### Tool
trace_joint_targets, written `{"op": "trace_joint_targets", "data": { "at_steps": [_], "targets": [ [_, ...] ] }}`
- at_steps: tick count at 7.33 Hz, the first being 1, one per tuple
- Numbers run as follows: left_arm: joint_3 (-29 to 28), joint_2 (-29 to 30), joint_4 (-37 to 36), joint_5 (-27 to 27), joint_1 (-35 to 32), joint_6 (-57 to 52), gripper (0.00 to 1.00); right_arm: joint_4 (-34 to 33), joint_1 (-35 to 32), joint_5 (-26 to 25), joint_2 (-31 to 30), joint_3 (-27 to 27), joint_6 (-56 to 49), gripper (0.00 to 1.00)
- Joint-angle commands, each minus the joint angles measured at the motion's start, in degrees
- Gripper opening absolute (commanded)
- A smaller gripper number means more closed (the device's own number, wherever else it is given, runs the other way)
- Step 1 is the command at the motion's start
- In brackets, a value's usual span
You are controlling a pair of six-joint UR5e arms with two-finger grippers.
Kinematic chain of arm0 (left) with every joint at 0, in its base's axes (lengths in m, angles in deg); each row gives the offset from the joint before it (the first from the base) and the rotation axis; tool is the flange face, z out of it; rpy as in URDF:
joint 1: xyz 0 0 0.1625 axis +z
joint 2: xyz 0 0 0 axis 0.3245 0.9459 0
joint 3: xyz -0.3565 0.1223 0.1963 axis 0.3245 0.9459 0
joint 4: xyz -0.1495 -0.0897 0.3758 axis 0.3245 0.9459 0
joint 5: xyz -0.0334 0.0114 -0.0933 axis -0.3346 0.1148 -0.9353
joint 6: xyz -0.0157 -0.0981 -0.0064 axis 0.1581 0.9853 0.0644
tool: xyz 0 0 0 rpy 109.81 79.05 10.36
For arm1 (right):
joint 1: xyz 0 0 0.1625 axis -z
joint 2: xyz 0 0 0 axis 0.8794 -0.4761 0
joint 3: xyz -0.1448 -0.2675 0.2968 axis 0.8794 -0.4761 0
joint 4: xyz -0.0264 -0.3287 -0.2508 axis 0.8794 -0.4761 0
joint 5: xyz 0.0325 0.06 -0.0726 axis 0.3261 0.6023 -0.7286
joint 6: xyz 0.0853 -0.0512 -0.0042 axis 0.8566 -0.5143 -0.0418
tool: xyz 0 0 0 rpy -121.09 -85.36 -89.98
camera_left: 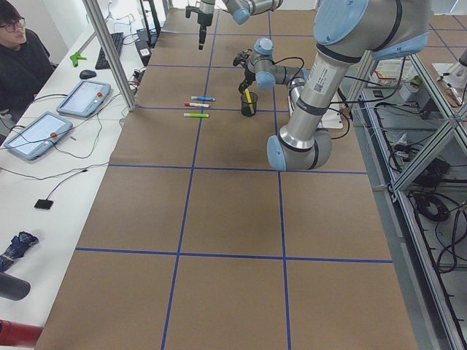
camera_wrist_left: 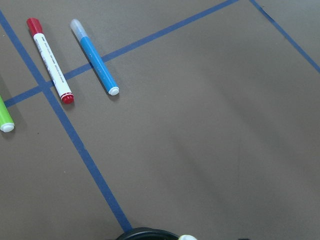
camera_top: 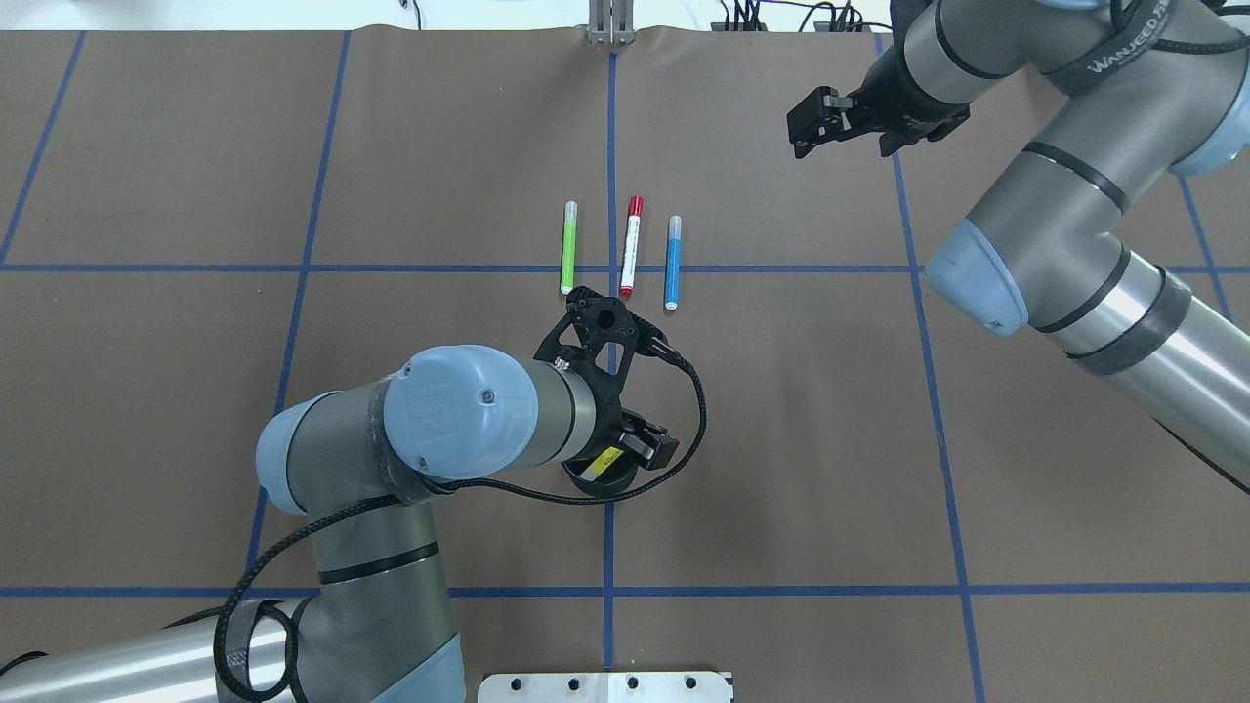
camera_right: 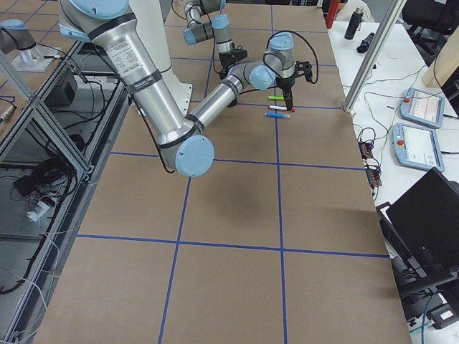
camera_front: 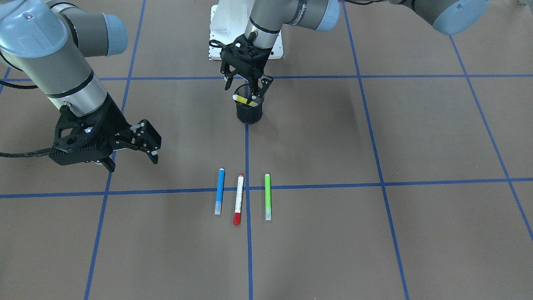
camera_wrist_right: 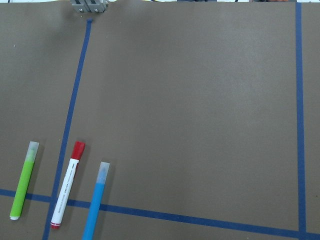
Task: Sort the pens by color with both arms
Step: 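Lower the left gripper into the cup and grasp the yellow marker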
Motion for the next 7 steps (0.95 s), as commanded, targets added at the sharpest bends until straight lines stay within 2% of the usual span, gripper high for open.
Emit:
{"op": "trace_joint_targets", "data": {
  "at_steps": [1, 7],
  "targets": [
    [-0.6, 0.5, 0.0, 0.0, 0.6, 0.2, 0.71, 0.0, 0.0, 0.0, 0.0, 0.0, -0.3, 1.0],
    [-2.1, 0.7, 0.0, 0.0, 1.5, 0.7, 0.56, 0.0, 0.1, 0.1, -0.6, 0.0, -0.4, 1.0]
  ]
}}
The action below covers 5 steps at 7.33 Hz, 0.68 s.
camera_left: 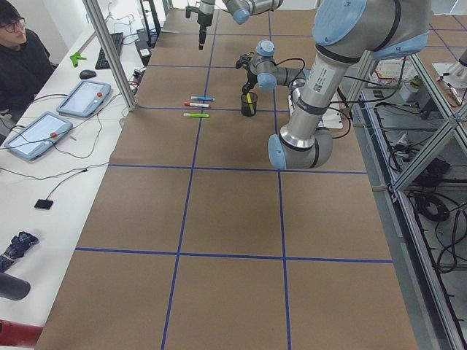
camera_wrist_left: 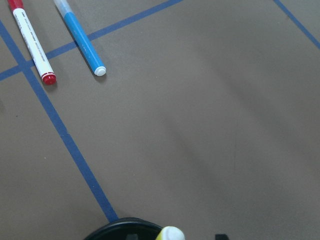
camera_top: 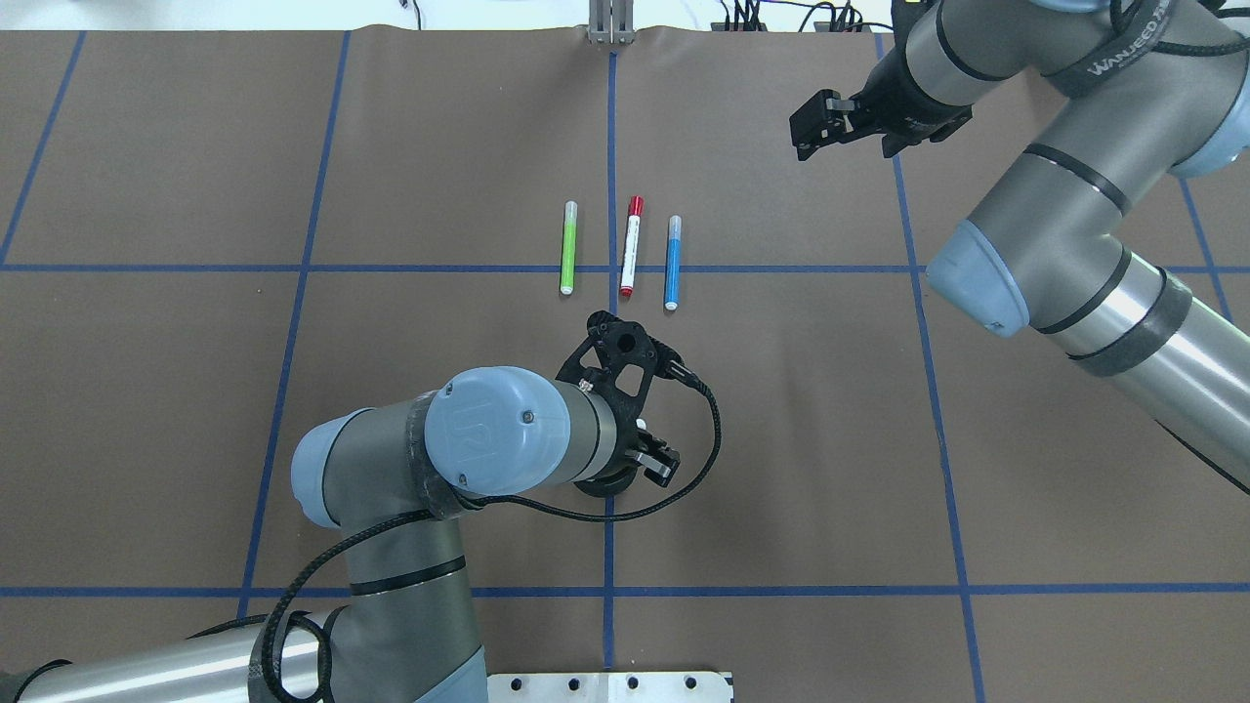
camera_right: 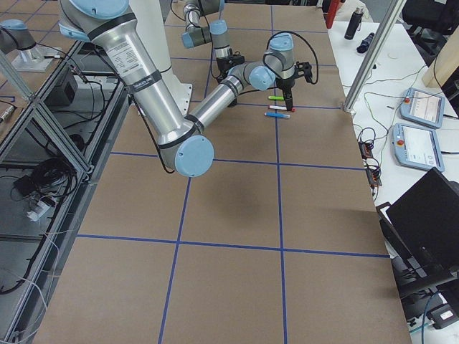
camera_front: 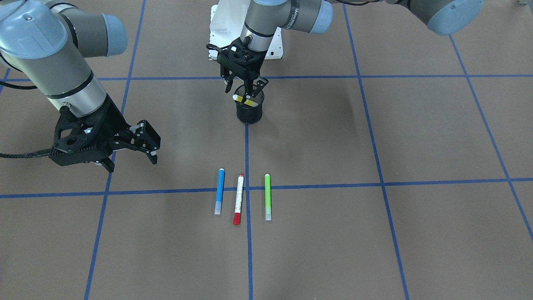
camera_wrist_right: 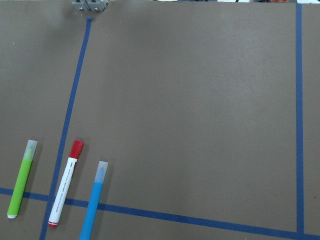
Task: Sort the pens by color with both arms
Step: 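Lower the left gripper into the cup and grasp the yellow marker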
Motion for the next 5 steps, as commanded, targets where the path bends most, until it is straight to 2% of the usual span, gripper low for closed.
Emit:
{"op": "trace_joint_targets", "data": {
  "at_steps": [1, 2, 4, 5],
  "targets": [
    [-0.1, 0.1, 0.0, 0.0, -0.1, 0.1, 0.5, 0.0, 0.1, -0.1, -0.3, 0.0, -0.1, 1.0],
    [-0.1, 0.1, -0.1, 0.0, 0.0, 0.5, 0.38, 0.0, 0.0, -0.2, -0.4, 0.0, -0.1, 1.0],
    [0.3, 0.1, -0.3, -0.1, -0.1, 1.2, 0.03, 0.0, 0.1, -0.3, -0.4, 0.0, -0.1, 1.0],
    [1.2, 0.2, -0.4, -0.3, 0.0, 6.0, 0.0, 0.0, 0.1, -0.3, -0.4, -0.1, -0.1, 1.0]
  ]
}}
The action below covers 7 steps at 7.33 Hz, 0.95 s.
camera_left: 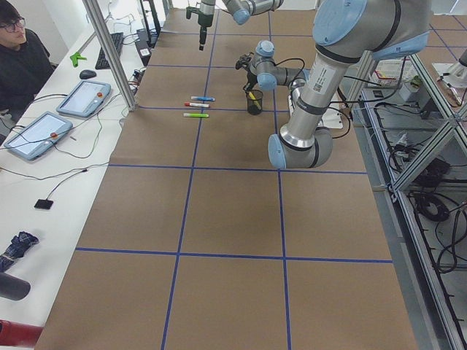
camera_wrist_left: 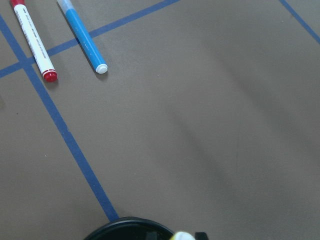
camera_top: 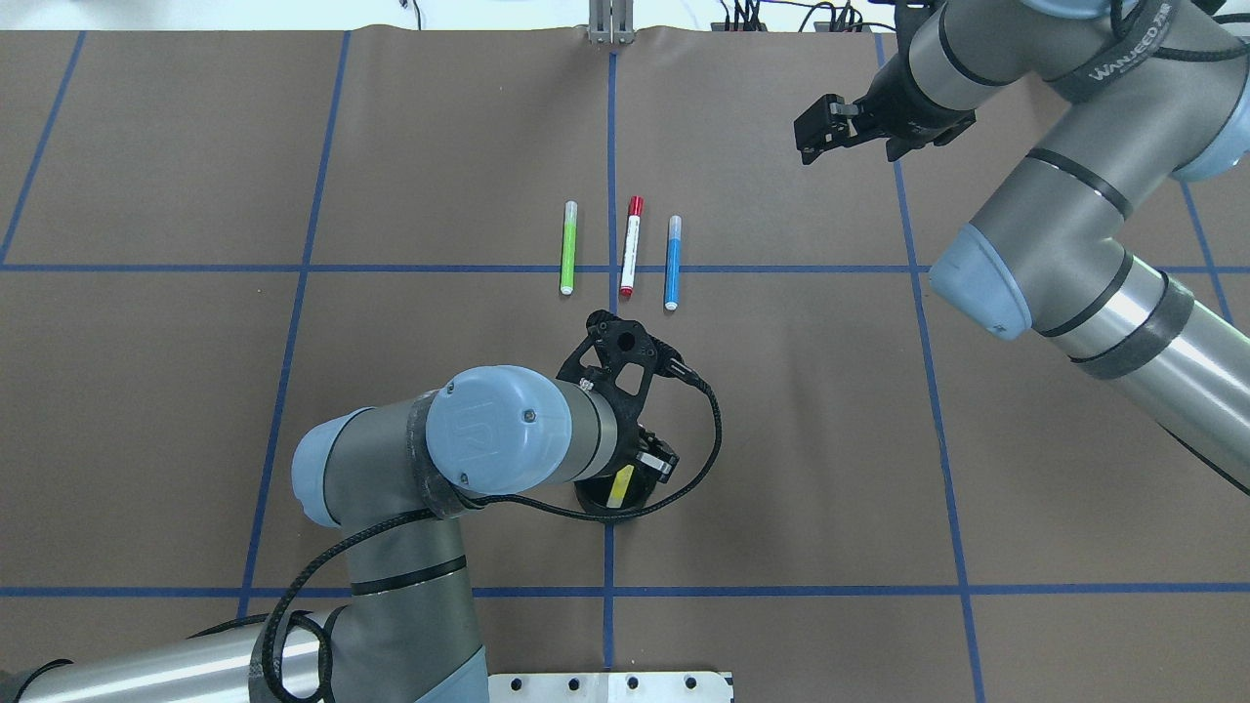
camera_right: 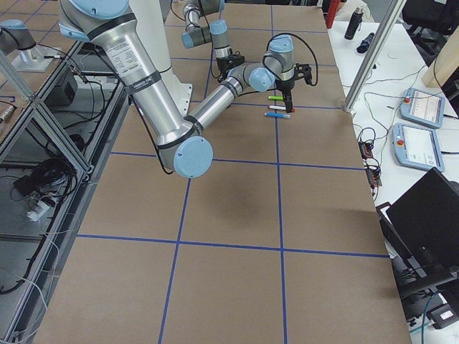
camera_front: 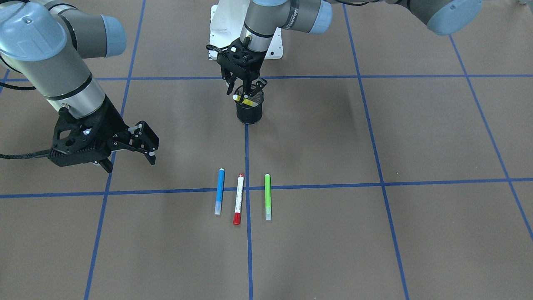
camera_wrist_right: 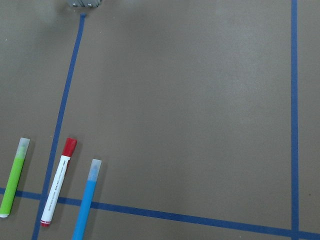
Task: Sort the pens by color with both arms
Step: 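Lower the left gripper into the cup and grasp the yellow marker, then lift the yellow marker out of the cup with the left gripper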
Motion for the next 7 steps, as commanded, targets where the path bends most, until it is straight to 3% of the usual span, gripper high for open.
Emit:
{"op": "trace_joint_targets", "data": {
  "at_steps": [1, 7],
  "targets": [
    [1.8, 0.2, -0.1, -0.3, 0.0, 4.7, 0.0, 0.0, 0.1, -0.1, 0.0, -0.1, 0.0, 1.0],
    [7.7, -0.1, -1.3, -0.1, -4.4, 4.8, 0.0, 0.0, 0.6, -0.3, 0.4, 0.0, 0.0, 1.0]
  ]
}}
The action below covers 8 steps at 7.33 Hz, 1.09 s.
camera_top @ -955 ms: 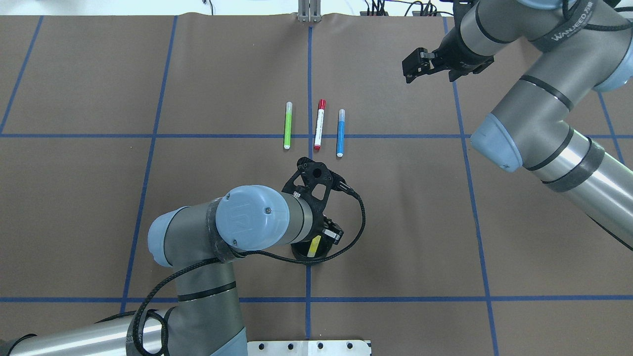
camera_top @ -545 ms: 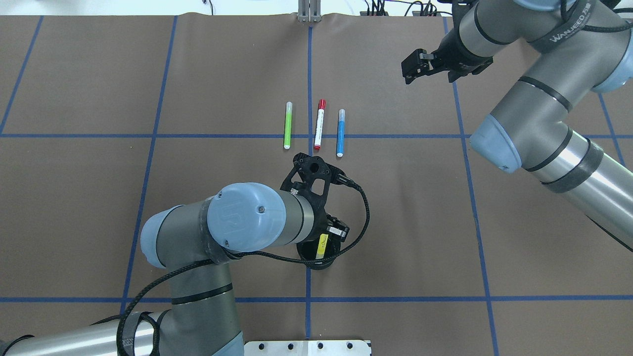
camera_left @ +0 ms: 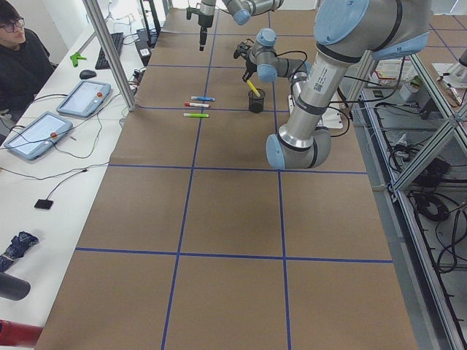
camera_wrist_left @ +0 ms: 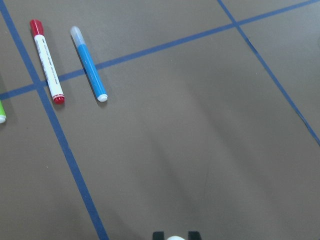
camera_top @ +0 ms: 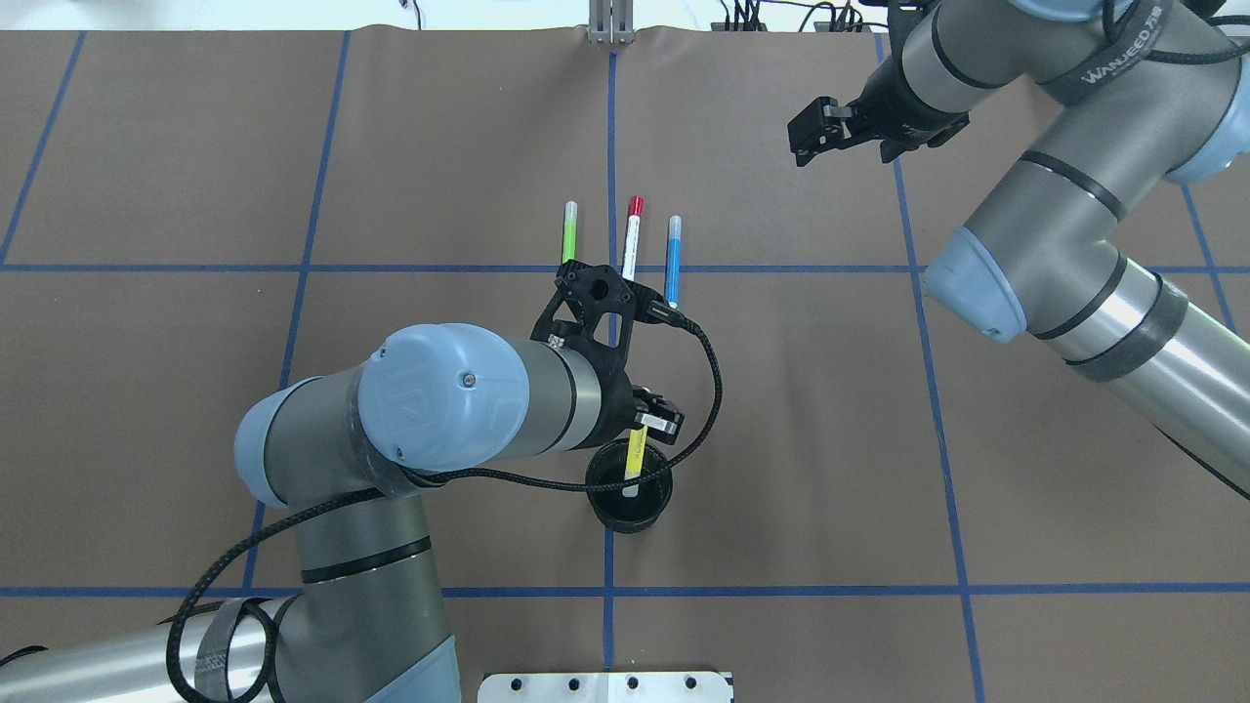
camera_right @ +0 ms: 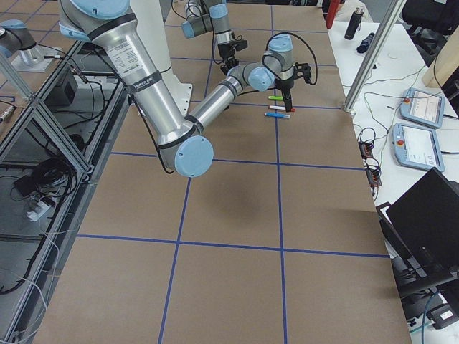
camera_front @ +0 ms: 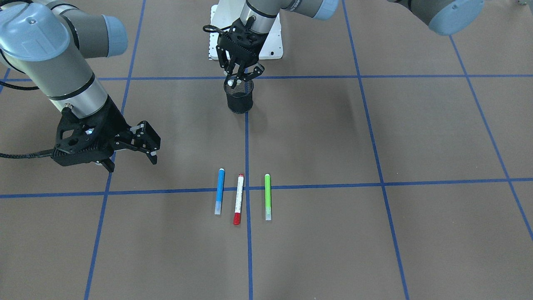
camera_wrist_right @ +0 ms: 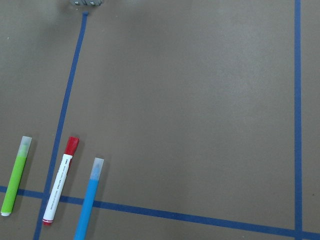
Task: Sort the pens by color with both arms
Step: 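Lift the yellow marker out of the cup with the left gripper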
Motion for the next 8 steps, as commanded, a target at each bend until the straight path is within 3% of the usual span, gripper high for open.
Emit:
{"op": "trace_joint_targets", "data": {
  "at_steps": [1, 3, 4, 5, 8],
  "targets": [
    [1.0, 0.3, -0.1, -0.5, -3.6, 0.1, 0.0, 0.0, 0.2, -0.1, 0.0, 0.0, -0.1, 1.0],
    [0.8, 0.3, -3.8, -2.3, -8.9, -0.4, 0.0, 0.0, 0.3, 0.0, 0.1, 0.1, -0.1, 1.0],
    [-0.2, 0.3, -7.3, -8.5, -13.4, -0.8, 0.0, 0.0, 0.3, 0.1, 0.1, 0.2, 0.0, 1.0],
    [-4.0, 0.8, -7.8, -14.3, -17.0, -0.3, 0.0, 0.0, 0.4, 0.0, 0.3, 0.2, 0.0, 1.0],
    [-22.4, 9.2, -7.7, -23.0, -23.2, 8.3, 0.0, 0.0, 1.0, -0.2, 0.2, 0.1, 0.0, 1.0]
  ]
}}
